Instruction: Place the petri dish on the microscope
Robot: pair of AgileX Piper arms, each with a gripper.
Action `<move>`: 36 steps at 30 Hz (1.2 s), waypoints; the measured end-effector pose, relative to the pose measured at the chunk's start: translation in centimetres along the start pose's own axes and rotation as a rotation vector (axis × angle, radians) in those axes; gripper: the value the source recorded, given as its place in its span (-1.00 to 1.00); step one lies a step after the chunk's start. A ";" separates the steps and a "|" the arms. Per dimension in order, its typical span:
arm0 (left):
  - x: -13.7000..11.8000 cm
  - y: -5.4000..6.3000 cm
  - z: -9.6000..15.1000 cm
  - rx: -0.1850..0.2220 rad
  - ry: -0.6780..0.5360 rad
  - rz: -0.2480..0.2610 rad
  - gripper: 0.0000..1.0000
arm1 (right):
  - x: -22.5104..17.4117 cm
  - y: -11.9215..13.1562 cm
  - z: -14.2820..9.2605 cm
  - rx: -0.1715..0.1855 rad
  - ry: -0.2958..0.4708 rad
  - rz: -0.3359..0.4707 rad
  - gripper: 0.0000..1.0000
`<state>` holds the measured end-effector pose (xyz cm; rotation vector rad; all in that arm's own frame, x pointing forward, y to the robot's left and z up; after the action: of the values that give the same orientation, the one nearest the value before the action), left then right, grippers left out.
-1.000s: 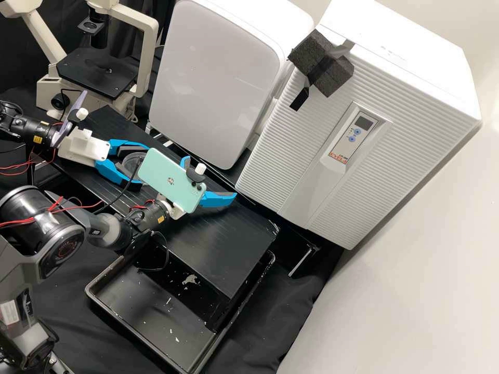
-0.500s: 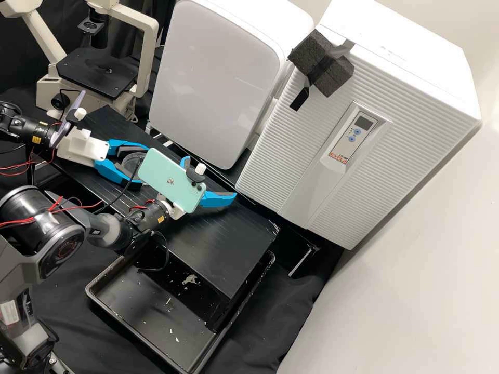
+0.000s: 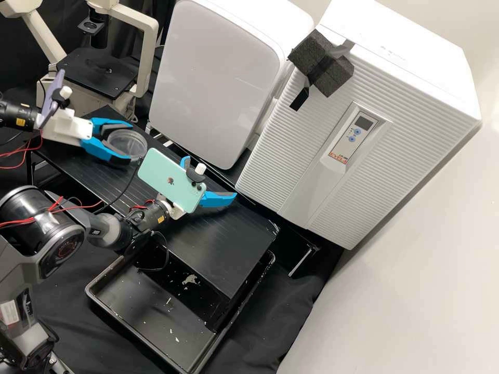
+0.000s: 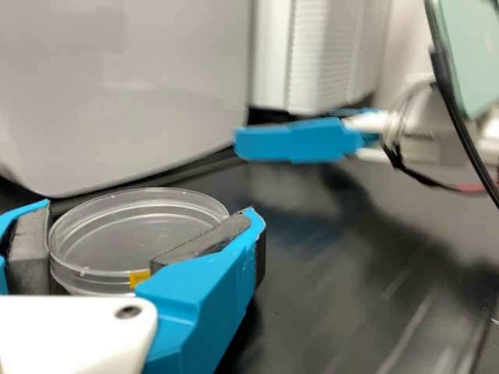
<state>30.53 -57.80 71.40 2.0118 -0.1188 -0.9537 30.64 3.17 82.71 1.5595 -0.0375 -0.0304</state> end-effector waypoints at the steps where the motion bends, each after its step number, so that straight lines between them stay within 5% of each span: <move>1: -0.5 0.4 -0.2 0.003 0.011 0.014 -1.00 | 0.0 0.0 0.0 0.000 0.000 0.000 1.00; 11: -4.3 4.0 -3.9 0.008 0.123 0.187 -1.00 | 0.0 0.0 0.0 0.000 0.000 0.000 1.00; 21: -5.0 3.0 -10.1 -0.080 0.329 0.167 -1.00 | 0.0 0.0 0.0 0.000 0.000 0.000 1.00; 30: -5.3 2.3 -13.4 -0.106 0.423 0.134 -1.00 | 0.0 0.0 0.0 0.000 0.000 0.000 1.00; 36: -5.5 2.6 -15.3 -0.125 0.472 0.159 -1.00 | 0.0 0.0 0.0 0.000 0.000 0.000 1.00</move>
<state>37.47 -46.76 81.43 2.0216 0.0394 -0.3620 30.64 3.17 82.71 1.5595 -0.0375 -0.0304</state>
